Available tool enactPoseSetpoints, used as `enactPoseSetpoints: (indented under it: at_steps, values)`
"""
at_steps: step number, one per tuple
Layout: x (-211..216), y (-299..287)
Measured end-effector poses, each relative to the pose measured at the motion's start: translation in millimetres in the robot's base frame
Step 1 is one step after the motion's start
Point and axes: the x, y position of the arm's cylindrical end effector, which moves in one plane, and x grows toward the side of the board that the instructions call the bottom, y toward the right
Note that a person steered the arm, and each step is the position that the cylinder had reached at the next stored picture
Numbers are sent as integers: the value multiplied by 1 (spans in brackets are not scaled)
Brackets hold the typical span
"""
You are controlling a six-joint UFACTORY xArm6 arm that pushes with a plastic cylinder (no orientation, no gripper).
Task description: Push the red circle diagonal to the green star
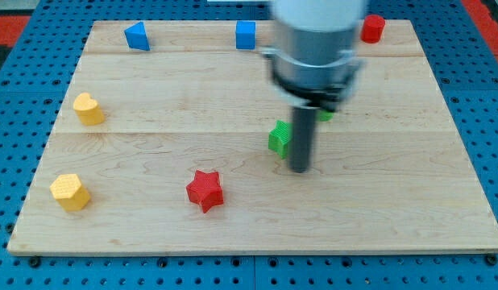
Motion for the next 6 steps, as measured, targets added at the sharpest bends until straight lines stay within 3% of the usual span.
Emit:
enactPoseSetpoints:
  at_steps: [1,2,3,4,6]
  values:
    - [-89,117]
    - [-212,141]
    - [-302,136]
    - [-310,124]
    - [-292,49]
